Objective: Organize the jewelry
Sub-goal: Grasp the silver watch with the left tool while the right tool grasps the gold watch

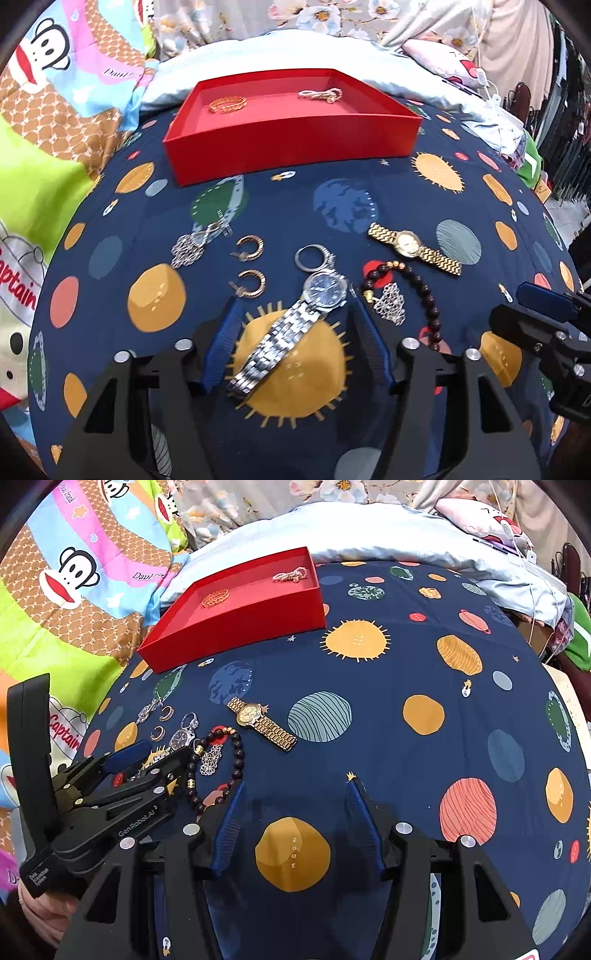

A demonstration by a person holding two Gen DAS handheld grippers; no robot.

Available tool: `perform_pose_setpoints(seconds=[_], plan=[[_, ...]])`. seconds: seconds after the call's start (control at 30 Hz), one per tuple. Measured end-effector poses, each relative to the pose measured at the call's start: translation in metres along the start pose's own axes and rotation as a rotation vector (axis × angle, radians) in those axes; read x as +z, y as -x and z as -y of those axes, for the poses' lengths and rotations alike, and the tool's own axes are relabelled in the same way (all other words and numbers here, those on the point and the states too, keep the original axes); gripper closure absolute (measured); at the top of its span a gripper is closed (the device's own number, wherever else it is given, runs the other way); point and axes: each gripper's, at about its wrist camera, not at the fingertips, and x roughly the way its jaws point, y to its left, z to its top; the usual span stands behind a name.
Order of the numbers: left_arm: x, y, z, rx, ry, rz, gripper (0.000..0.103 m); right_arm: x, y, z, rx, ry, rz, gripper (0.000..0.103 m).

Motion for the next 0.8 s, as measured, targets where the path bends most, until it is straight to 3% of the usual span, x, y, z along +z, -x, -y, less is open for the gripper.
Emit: perform_pose_setpoints(seconds=[0.2, 0.8], plan=[[0.005, -0.001, 0.002, -0.008, -0.003, 0.011, 0.077, 0.001, -0.001, 0.001, -0.006, 0.002, 0.004, 0.047], [-0.004, 0.035, -0.039, -0.053, 0.123, 0.006, 0.079, 0.041, -0.031, -0.032, 0.007, 0.117, 0.045, 0.047]])
